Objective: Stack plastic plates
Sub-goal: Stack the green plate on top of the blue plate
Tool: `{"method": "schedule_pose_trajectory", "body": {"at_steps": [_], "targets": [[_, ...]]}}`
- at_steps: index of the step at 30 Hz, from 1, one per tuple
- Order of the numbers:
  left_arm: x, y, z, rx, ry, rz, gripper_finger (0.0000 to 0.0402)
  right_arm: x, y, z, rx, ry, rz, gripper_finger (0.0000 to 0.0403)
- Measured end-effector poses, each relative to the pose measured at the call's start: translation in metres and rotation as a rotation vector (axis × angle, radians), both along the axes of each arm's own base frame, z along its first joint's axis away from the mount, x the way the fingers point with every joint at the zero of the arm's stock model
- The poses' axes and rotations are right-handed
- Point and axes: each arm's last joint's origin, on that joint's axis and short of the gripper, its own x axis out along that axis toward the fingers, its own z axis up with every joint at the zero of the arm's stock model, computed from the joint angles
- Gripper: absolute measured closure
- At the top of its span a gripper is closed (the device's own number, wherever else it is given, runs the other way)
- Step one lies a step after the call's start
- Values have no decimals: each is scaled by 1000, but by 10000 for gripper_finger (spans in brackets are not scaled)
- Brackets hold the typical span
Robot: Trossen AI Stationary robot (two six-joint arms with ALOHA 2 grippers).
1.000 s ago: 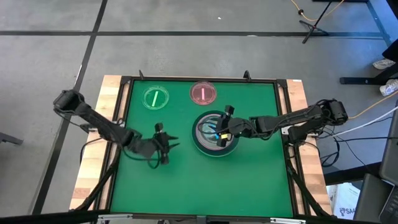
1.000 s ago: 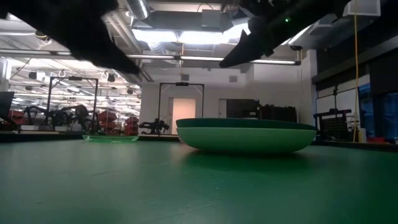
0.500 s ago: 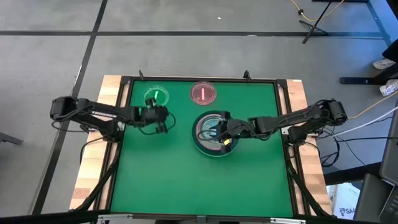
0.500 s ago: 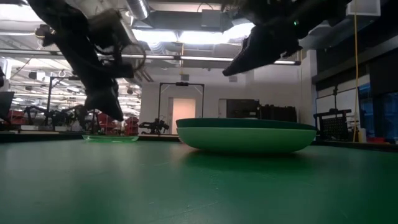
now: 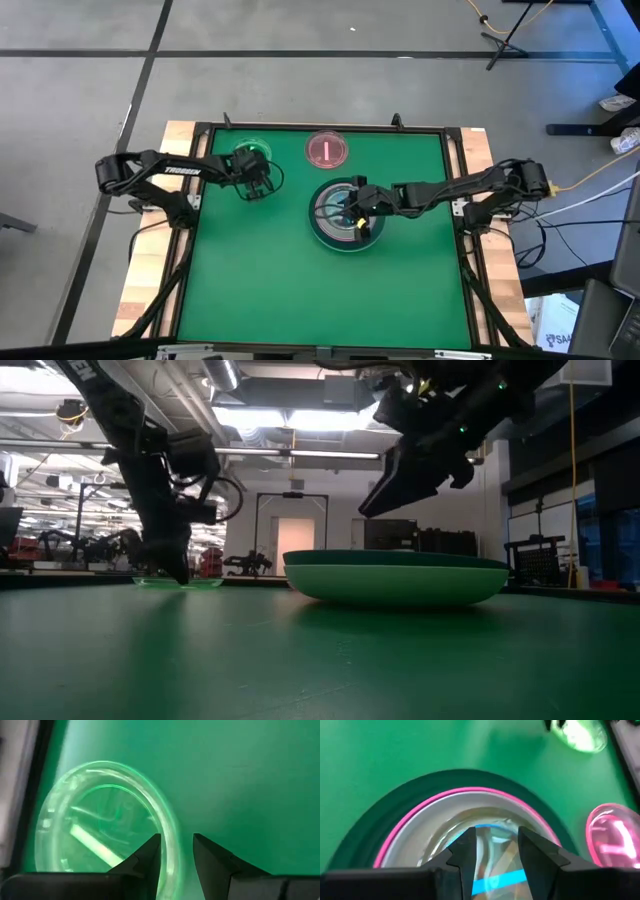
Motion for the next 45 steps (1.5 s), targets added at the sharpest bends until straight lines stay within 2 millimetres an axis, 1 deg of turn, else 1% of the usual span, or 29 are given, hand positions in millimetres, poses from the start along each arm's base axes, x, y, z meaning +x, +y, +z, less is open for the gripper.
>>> {"method": "schedule_pose_trajectory", "body": {"at_steps": [3, 6, 9, 12, 18, 22, 25, 28, 31, 33, 37, 41, 45], "targets": [[0, 6, -1, 91, 36, 41, 295, -1, 2, -3, 57, 17, -35, 267], [-1, 8, -1, 70, 22, 40, 295, -2, 8, -4, 128, 29, -49, 267], [-1, 7, -2, 9, -5, 2, 295, -3, 17, -4, 134, 34, -27, 267], [-1, 8, -2, 5, -3, 5, 295, -3, 21, -4, 124, 21, -22, 267], [-2, 14, -11, -15, 14, 55, 295, -1, 22, -1, 120, -10, -21, 267], [0, 19, -13, 38, 23, 88, 297, -1, 21, -1, 101, -10, -20, 267], [0, 19, -13, 52, 31, 72, 315, -1, 21, -1, 82, -13, -25, 267], [-1, 19, -13, 49, 38, 76, 348, 0, 21, 0, 79, -29, -31, 267], [-1, 18, -14, 19, 2, 112, 387, 2, 21, 2, 82, -56, -30, 267], [-1, 18, -14, 8, -20, 139, 397, 3, 21, 3, 85, -74, -29, 267], [4, 11, -14, 15, -27, 139, 400, 4, 21, 4, 87, -86, -28, 267], [9, 1, -14, 31, -6, 80, 401, 6, 21, 7, 92, -123, -27, 267], [14, -11, -11, 4, -6, 1, 401, 9, 22, 13, 101, -194, -24, 267]]}}
